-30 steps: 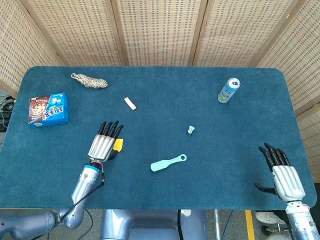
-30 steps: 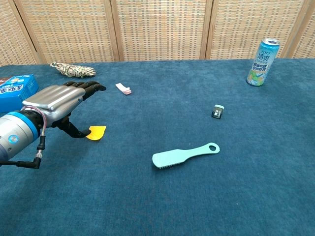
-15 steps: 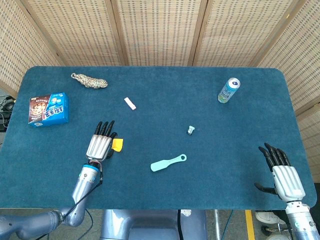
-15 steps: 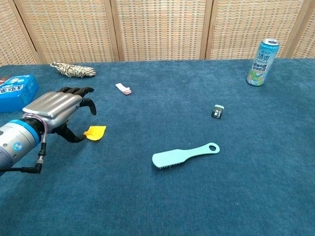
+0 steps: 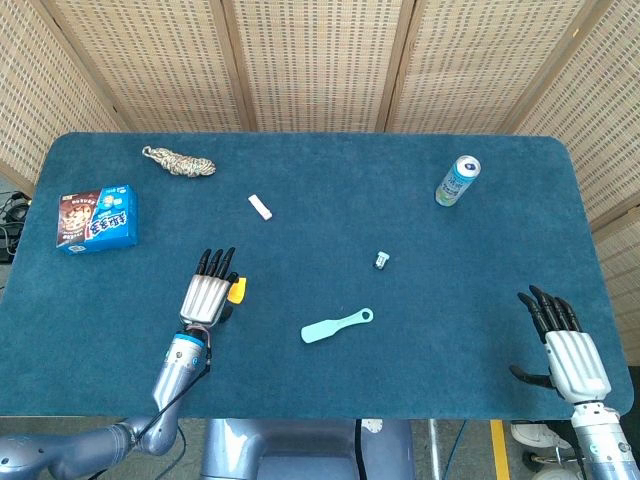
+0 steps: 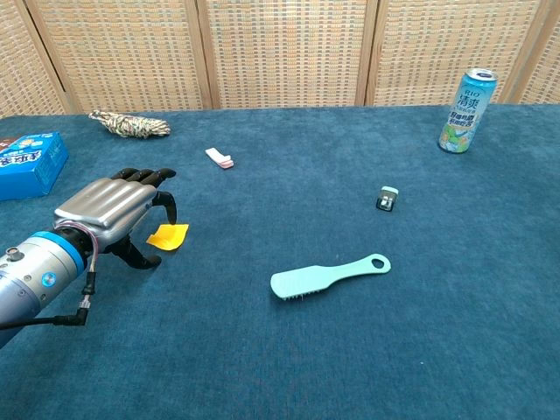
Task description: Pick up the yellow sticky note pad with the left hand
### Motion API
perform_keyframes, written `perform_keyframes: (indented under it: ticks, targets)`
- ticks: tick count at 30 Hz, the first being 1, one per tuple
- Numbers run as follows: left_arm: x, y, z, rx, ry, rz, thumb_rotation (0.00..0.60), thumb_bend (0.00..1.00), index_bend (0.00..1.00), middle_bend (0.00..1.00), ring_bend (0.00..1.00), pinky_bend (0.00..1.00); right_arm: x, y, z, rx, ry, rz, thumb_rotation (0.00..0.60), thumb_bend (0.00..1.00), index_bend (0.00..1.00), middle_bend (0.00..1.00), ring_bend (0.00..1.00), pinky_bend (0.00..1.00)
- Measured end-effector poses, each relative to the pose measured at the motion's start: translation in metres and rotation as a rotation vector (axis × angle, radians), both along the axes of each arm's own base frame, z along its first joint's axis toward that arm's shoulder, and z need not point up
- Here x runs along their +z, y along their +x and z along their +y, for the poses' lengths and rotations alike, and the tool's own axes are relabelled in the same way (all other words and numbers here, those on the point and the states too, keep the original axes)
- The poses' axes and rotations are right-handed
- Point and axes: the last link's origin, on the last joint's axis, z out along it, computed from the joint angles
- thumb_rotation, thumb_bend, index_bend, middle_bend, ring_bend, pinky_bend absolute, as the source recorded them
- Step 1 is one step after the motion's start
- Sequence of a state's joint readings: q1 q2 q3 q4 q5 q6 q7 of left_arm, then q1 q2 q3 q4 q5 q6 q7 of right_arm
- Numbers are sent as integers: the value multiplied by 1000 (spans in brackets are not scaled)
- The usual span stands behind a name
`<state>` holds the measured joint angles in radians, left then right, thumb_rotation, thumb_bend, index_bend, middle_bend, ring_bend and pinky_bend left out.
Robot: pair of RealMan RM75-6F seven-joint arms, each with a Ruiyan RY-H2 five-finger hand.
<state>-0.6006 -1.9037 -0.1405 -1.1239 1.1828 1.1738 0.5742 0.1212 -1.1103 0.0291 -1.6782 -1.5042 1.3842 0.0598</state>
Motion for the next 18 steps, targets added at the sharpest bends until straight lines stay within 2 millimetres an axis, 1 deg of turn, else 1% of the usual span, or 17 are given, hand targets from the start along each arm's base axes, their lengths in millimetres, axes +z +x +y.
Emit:
perform_keyframes:
  ticks: [8,15,18]
  targets:
    - [-4,0,2,0,25,17,600,269,409,0,0,0,1,0,0,0,-1,-3,600,0,0,0,0,0]
    - [-8,0,4,4,36,16,600,299,431,0,0,0,0,0,0,1,2,-1,600,0,0,0,0,0]
    - [-13,-1,4,12,28,18,600,299,466,0,0,0,0,0,0,1,3,1,600,0,0,0,0,0]
